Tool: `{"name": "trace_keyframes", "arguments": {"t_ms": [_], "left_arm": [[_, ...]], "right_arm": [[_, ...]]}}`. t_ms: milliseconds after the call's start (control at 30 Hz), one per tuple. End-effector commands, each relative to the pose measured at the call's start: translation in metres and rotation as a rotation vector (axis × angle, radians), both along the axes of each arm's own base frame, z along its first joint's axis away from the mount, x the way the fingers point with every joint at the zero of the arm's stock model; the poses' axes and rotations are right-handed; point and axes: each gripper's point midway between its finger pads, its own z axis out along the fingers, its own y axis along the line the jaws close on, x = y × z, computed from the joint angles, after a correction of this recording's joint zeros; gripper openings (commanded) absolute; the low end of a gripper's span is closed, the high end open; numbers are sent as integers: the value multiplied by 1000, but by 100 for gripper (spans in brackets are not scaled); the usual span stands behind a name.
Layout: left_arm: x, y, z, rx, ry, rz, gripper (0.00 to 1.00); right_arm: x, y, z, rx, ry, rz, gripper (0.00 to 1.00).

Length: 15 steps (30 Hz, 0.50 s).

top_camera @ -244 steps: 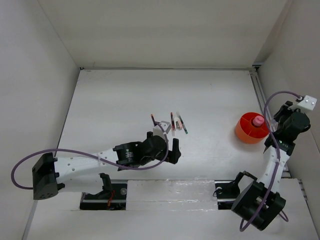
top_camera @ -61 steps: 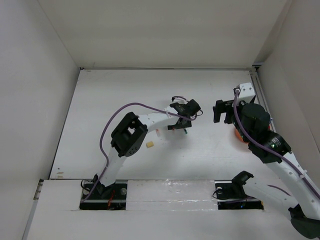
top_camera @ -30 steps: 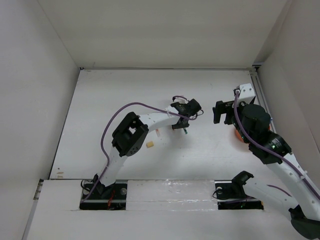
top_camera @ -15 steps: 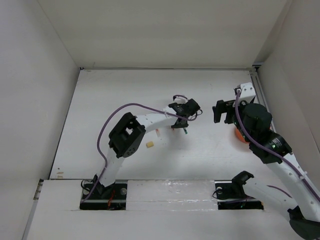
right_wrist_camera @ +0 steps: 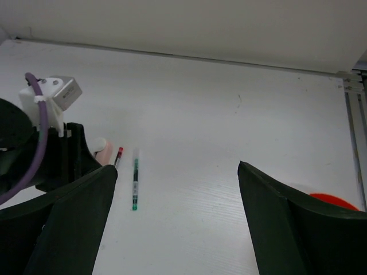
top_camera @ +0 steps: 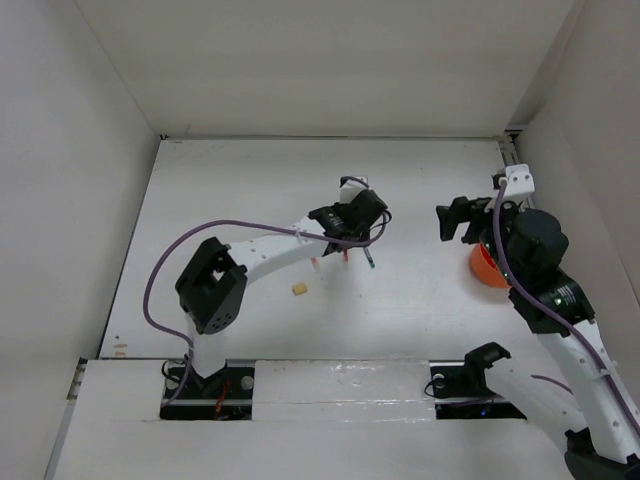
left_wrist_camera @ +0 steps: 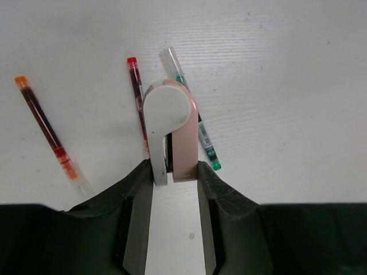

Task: Sort the stationery into containers
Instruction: Pick up the stationery from the center of the board.

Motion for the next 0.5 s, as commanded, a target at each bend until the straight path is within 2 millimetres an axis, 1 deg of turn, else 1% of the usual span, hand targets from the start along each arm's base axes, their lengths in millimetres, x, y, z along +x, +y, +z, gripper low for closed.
{"name": "trace_keyframes", "arguments": {"t_ms": [0,33,67,100,133,167,200,233,267,300,333,367,400,433,467], "left_arm": [[3,0,71,-141,-186,-59,0],[-2,-3,78,-181,-201,-100,0],[-11,2,69,-182,-199,-127,0],[-17,5,93,-240,-246,-154,0],[-17,2,109,-289,-302,-183,0],[-26,5,100,-300,-299,-216,0],[-35,7,120,-348,-341,-243,0],[-38,5,133,-392,-385,-266,0],[-44,5,138,-410,-400,-305,0],[-49,8,132,-397,-411,-339,0],[-55,12,144,-421,-444,-362,0],[-57,11,154,-448,-481,-379,0],[-63,12,150,-451,-481,-412,0],[-66,13,153,-449,-504,-440,0],[-70,14,165,-476,-539,-456,0]], "right_arm": [[1,18,33,68,-88,118,92],[5,24,30,78,-73,150,93],[2,38,34,89,-85,234,94],[5,40,35,103,-83,256,94],[9,46,31,111,-65,283,94],[11,50,29,132,-51,301,94],[11,56,28,146,-45,346,94],[13,63,19,158,-23,377,94],[11,69,21,183,-23,406,94],[9,81,25,198,-44,483,94],[6,87,22,215,-43,523,94],[8,94,21,236,-31,555,94],[4,100,25,270,-38,584,93],[0,111,25,282,-28,625,93],[-2,115,25,283,-26,634,93]]}}
